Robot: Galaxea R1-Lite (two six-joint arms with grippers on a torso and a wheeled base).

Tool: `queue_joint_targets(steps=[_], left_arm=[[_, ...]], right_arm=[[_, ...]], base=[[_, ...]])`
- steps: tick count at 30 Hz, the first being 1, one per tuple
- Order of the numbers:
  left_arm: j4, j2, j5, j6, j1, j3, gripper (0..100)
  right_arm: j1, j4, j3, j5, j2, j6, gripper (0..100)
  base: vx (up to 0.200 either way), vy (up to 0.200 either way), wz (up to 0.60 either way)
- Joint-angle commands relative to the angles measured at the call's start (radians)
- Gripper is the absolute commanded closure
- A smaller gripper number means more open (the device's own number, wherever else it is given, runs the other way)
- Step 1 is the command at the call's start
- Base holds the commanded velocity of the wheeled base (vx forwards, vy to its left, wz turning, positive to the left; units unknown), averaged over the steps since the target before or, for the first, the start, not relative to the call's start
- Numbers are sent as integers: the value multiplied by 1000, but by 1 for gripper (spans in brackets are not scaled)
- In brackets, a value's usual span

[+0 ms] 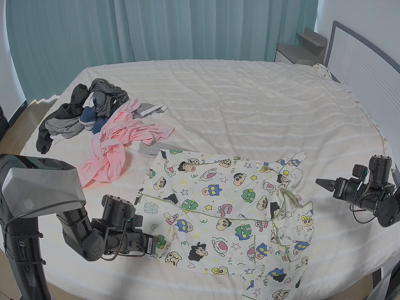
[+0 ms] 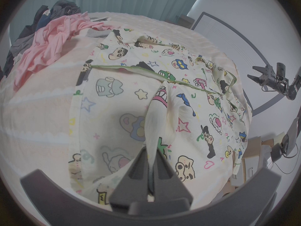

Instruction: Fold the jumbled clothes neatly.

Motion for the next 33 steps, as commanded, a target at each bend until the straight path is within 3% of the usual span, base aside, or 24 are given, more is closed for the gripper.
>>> queue_joint_targets(steps=[1,7,16,33], left_arm=[[-5,-53,2,0,15,27,100],[-10,-68,56,-1,34,65,100],[-146,-62,61,-9,49,111,100],[-223,-59,53,-14,77,110,100]], right_arm=[[1,-1,2,0,-4,0,0],[1,-1,8,0,-4,1,0],[1,-1,28,0,-4,0,0],[4,-1,83,22,5,-11,0]], base=[[0,0,0],[0,0,0],[0,0,0],[0,0,0]])
